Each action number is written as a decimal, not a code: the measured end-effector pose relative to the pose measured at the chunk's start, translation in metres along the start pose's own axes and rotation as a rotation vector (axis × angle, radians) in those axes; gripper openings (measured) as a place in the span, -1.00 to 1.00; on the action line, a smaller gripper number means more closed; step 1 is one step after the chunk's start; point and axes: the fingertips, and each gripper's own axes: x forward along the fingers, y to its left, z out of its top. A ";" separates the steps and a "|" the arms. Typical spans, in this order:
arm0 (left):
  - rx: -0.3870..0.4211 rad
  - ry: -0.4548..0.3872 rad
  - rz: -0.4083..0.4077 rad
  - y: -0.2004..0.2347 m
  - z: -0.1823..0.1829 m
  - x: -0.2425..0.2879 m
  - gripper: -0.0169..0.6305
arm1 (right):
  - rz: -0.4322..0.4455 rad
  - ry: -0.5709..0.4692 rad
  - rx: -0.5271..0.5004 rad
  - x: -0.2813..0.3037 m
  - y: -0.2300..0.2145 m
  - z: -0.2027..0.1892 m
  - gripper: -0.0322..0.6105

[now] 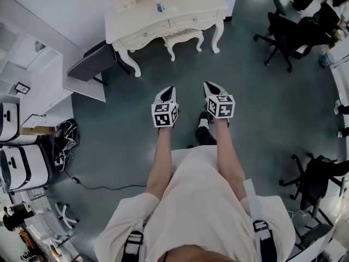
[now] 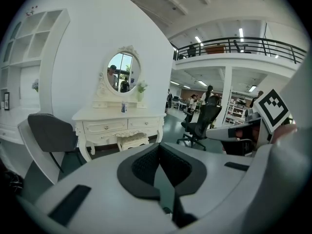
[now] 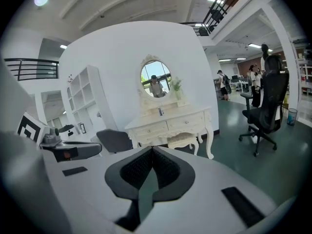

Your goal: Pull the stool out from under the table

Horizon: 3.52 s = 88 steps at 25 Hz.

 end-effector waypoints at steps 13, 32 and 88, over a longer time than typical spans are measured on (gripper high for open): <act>0.022 0.012 -0.001 0.013 0.057 0.103 -0.90 | 0.063 0.026 0.061 0.080 -0.064 0.056 -0.76; 0.011 0.040 0.069 0.014 0.098 0.219 -0.90 | 0.095 0.063 0.162 0.159 -0.178 0.093 -0.76; -0.189 0.115 0.091 0.205 0.141 0.462 -0.90 | -0.119 0.092 0.221 0.390 -0.299 0.179 -0.76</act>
